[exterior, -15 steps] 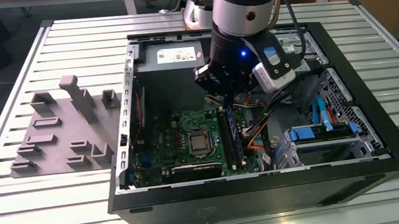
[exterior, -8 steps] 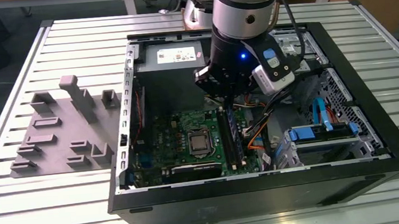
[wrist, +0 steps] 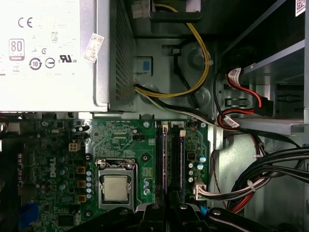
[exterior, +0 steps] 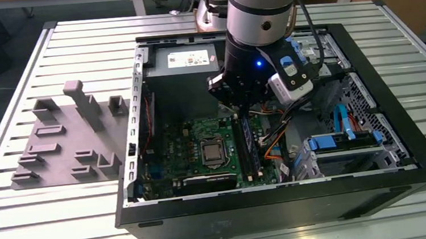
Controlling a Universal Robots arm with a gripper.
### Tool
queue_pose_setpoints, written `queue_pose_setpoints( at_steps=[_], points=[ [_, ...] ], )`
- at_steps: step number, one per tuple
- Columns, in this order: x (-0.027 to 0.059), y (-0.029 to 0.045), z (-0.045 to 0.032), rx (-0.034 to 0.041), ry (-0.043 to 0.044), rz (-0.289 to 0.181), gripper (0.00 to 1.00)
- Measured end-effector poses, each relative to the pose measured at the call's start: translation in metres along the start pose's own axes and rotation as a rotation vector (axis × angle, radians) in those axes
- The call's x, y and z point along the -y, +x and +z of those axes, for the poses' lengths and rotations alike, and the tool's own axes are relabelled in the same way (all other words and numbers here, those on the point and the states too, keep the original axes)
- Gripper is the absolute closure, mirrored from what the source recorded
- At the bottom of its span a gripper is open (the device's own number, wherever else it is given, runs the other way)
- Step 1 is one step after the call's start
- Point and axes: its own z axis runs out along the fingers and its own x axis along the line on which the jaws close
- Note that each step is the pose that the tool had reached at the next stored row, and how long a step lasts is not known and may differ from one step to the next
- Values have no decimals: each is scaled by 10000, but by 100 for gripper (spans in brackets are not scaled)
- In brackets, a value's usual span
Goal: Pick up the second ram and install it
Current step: 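Insert the second ram into the second slot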
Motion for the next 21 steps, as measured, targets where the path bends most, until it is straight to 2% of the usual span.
queue_pose_setpoints(
  at_steps=[21],
  points=[
    [-1, -1, 105, -1, 1, 20, 86]
  ],
)
